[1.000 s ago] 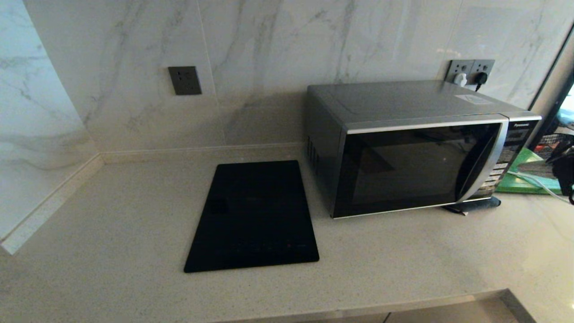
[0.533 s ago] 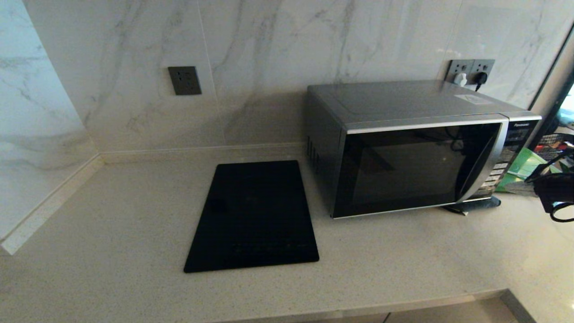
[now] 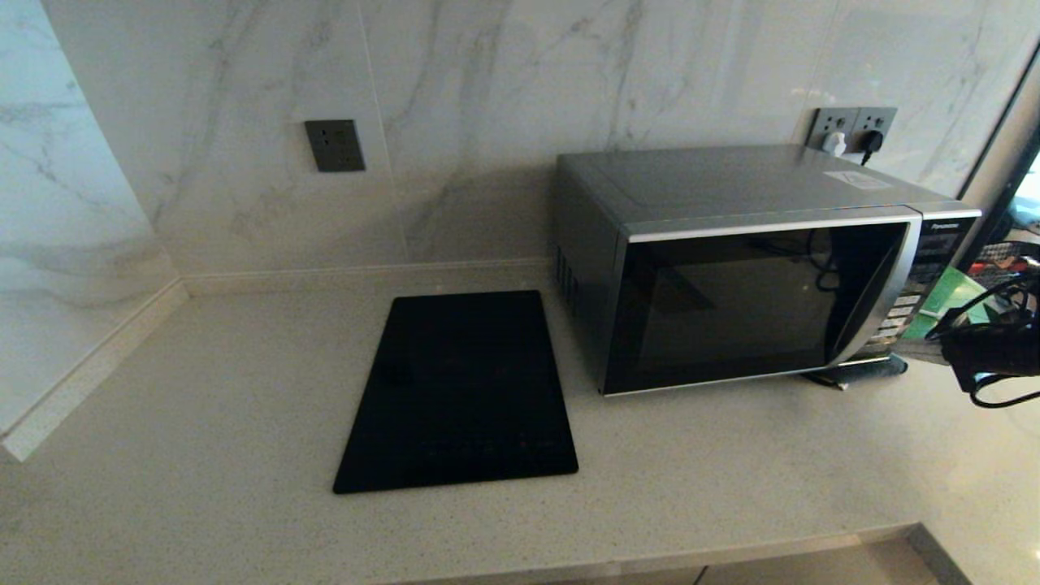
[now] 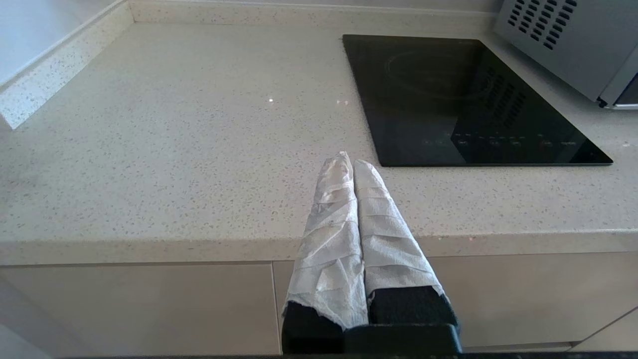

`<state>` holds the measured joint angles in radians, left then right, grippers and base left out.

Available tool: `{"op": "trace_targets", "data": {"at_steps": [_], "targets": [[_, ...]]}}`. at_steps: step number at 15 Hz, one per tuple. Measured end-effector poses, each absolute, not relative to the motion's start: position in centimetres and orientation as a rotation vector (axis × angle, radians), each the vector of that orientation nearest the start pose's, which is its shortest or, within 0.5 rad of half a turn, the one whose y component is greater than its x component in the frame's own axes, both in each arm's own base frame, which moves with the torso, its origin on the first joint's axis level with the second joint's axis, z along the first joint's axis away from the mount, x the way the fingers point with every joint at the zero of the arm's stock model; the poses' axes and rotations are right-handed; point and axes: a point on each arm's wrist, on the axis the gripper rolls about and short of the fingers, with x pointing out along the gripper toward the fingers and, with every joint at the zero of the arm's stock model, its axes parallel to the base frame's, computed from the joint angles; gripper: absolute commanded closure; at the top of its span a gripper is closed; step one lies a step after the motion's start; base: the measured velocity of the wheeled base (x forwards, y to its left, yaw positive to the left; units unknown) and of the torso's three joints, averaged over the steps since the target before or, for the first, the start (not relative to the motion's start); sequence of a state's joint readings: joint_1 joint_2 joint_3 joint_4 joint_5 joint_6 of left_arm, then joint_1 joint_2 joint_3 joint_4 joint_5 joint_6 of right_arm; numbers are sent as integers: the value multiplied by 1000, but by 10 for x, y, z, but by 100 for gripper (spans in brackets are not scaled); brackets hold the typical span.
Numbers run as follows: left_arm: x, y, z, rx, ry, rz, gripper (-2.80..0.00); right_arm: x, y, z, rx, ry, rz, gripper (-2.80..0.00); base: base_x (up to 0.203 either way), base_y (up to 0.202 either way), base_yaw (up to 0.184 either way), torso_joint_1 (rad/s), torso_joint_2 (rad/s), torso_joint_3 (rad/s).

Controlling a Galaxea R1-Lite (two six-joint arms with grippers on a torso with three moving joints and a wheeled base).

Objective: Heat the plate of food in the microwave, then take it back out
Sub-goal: Open the microwave oven

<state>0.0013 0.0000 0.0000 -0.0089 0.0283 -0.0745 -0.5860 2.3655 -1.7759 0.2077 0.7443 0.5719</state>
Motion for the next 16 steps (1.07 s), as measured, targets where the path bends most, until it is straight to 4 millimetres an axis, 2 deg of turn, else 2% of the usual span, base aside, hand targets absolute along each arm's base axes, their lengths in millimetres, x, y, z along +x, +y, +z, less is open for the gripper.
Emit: {"op": "trace_targets", "data": {"at_steps": [7, 12, 16], "targets": [[-23, 1, 76, -75, -10, 29, 0, 411, -248, 93, 1045, 680, -28, 0, 0, 0, 0, 0, 0, 0], [-23, 1, 76, -74, -10, 29, 0, 416, -251, 92, 1034, 665, -24, 0, 0, 0, 0, 0, 0, 0], [-23, 1, 76, -75, -10, 30, 0, 423, -246, 91, 1023, 667, -9, 0, 0, 0, 0, 0, 0, 0]]}}
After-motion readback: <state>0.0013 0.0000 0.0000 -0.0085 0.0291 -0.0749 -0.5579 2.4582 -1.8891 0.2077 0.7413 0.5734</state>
